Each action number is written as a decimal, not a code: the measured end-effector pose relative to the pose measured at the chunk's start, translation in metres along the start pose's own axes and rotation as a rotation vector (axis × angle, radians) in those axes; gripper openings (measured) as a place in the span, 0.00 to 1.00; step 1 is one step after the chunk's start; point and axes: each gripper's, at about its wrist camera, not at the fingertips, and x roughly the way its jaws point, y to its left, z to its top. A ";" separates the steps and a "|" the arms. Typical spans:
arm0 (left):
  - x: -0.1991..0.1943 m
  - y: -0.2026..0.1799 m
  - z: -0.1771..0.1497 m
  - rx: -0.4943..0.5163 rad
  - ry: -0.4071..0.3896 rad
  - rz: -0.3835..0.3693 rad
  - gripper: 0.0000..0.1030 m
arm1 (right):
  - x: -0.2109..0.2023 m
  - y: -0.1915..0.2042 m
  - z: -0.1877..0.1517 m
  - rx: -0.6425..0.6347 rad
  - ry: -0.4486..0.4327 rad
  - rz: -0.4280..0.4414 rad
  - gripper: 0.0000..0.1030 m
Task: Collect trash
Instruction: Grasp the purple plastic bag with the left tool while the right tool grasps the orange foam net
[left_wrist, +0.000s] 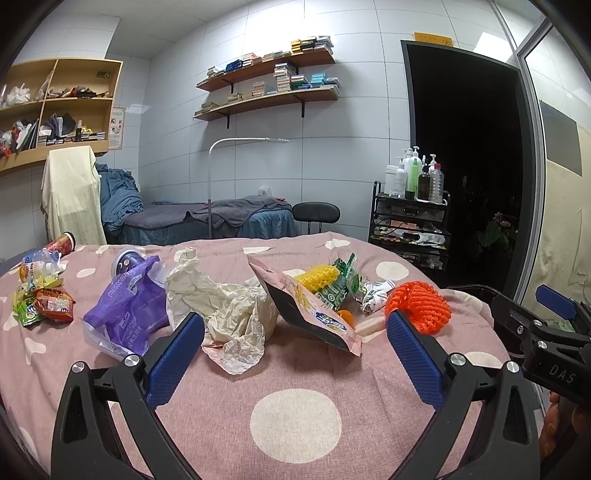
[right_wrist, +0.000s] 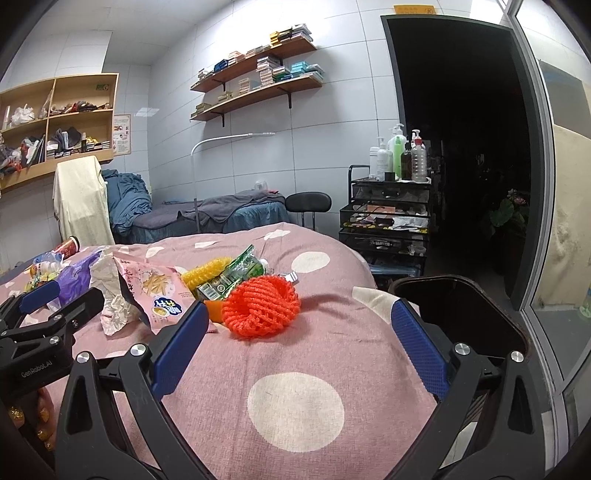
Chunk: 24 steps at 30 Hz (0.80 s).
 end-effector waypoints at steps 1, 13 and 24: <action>0.001 0.000 0.000 0.003 0.008 0.001 0.95 | 0.002 0.001 0.000 -0.005 0.011 0.003 0.95; 0.020 0.011 0.000 0.052 0.117 0.025 0.95 | 0.061 0.012 0.007 -0.057 0.248 0.066 0.95; 0.048 0.083 0.022 0.130 0.167 0.212 0.93 | 0.123 0.007 0.016 -0.030 0.427 0.118 0.94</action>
